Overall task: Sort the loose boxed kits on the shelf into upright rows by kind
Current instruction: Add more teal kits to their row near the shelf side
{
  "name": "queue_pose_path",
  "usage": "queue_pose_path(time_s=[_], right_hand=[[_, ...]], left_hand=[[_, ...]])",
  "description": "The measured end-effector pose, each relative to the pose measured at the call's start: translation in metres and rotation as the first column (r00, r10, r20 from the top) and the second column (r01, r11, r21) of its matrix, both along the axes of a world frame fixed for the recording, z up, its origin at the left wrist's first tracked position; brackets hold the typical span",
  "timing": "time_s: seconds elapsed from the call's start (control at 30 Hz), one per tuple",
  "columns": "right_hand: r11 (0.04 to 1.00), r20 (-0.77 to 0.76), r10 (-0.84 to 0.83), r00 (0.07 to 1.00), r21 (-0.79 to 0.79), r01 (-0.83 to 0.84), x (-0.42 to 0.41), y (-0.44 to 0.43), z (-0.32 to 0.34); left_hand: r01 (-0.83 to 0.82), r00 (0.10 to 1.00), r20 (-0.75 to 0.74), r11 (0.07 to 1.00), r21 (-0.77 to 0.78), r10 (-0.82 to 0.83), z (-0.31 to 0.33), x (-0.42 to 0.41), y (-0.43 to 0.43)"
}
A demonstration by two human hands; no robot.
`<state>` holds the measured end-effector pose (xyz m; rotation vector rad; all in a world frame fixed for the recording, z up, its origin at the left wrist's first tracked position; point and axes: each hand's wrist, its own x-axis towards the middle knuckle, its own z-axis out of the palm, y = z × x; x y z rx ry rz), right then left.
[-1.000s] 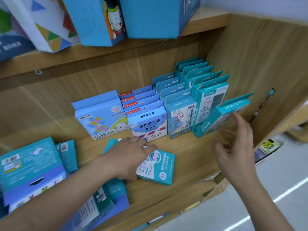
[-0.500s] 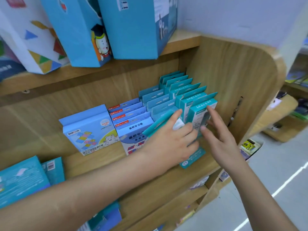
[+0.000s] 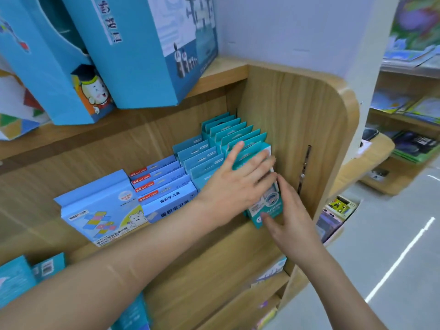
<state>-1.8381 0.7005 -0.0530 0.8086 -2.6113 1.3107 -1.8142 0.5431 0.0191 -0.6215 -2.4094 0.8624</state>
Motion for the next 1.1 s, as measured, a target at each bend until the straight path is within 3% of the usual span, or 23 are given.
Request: queue_pose_path(time_s=[0.1,0.23,0.3,0.37,0.4,0.5,0.57,0.63,0.77,0.97,1.1], right_hand=[[0.999,-0.055,-0.040,0.998,0.020,0.041,-0.002,-0.004,-0.002],[0.981,-0.050,-0.155,0.987,0.109,0.159,-0.001,-0.015,0.002],[0.966,-0.084,-0.201,0.976,0.149,0.211,-0.002,-0.021,0.005],[0.963,-0.109,-0.208,0.972,0.150,0.223,-0.003,-0.023,0.007],[0.966,-0.124,-0.199,0.972,0.141,0.216,-0.003,-0.023,0.008],[0.976,-0.170,-0.166,0.971,0.111,0.186,-0.004,-0.018,0.014],[0.983,-0.249,-0.136,0.959,0.085,0.161,-0.004,-0.016,0.020],[0.988,-0.317,-0.101,0.943,0.077,0.131,-0.007,-0.014,0.024],[0.991,-0.337,-0.056,0.940,0.093,0.093,-0.015,-0.013,0.030],[0.962,-0.377,0.001,0.926,0.253,0.102,-0.029,-0.015,0.042],[0.944,-0.372,0.036,0.927,0.317,0.091,-0.035,-0.016,0.048]], left_hand=[[-0.064,0.998,0.003,0.961,0.270,0.065,0.000,-0.001,-0.013],[-0.171,0.983,0.049,0.770,0.615,0.179,-0.006,0.005,-0.013],[-0.173,0.975,0.057,0.568,0.805,0.216,-0.015,0.013,-0.005],[-0.251,0.954,0.184,0.290,0.924,0.239,-0.028,0.020,0.003],[-0.323,0.934,0.274,0.209,0.923,0.230,-0.035,0.022,0.006],[-0.533,0.846,0.516,0.163,0.830,0.133,-0.060,0.025,0.015],[-0.587,0.809,0.579,0.120,0.800,0.099,-0.070,0.021,0.019],[-0.587,0.807,0.568,0.116,0.801,0.159,-0.074,0.016,0.023],[-0.578,0.807,0.516,0.207,0.789,0.287,-0.079,0.011,0.030],[-0.530,0.838,0.504,0.087,0.844,0.210,-0.089,0.006,0.039],[-0.519,0.847,0.480,0.162,0.839,0.230,-0.089,0.007,0.039]])
